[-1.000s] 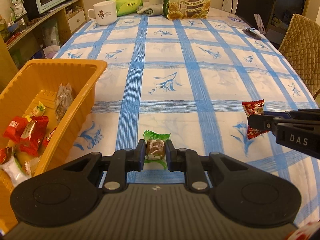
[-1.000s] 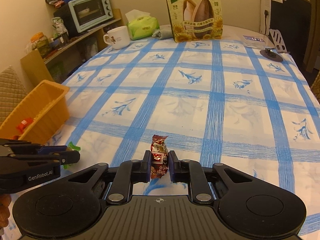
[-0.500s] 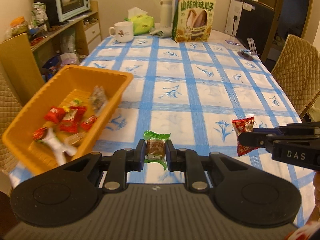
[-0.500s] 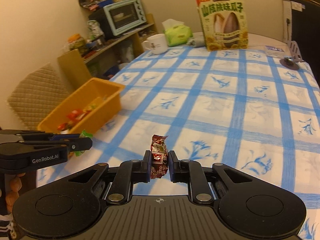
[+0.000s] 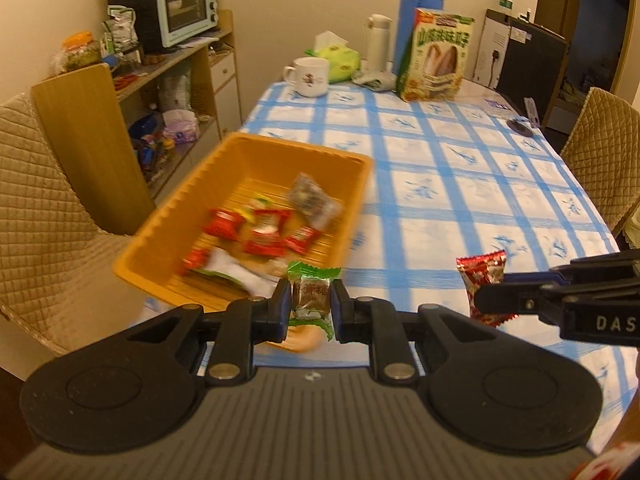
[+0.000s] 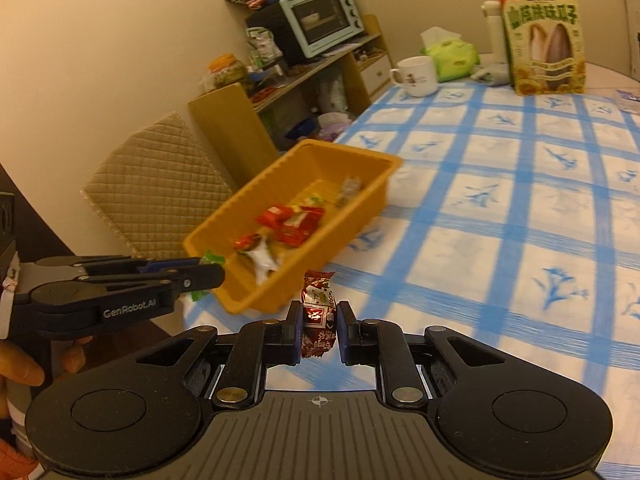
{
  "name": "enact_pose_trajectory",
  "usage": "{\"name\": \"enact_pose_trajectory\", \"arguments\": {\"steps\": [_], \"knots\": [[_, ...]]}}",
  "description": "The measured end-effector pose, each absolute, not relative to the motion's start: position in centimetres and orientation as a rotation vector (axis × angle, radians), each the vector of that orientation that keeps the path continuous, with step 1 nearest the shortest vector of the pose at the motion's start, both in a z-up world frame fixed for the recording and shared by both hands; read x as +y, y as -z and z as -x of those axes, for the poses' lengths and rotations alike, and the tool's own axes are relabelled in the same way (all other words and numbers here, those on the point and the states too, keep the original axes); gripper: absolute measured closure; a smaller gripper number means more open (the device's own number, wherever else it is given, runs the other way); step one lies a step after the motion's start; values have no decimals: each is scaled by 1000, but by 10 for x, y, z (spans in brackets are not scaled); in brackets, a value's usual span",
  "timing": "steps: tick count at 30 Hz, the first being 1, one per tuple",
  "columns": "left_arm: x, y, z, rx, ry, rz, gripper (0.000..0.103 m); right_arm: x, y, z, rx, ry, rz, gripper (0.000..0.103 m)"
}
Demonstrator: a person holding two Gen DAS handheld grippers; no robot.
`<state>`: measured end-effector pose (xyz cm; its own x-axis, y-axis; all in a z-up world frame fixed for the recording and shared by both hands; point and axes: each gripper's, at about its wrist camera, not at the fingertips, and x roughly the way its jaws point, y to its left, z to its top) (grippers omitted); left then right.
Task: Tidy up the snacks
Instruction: 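Carry both held snacks over the orange tray, then open both tools to drop the snacks into the orange tray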
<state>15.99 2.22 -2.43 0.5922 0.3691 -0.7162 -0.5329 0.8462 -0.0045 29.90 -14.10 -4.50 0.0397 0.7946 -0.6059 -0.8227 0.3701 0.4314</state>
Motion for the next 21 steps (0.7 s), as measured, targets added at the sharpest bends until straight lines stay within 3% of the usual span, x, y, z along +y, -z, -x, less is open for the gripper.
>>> {"name": "enact_pose_trajectory", "arguments": {"steps": [11,21], "knots": [[122,24,-140,748,-489,211,85,-44,39,-269,898,-1161,50,85],[168,39,-158,769,-396,196,85,16,54,-278,935,-996,95,85]]}}
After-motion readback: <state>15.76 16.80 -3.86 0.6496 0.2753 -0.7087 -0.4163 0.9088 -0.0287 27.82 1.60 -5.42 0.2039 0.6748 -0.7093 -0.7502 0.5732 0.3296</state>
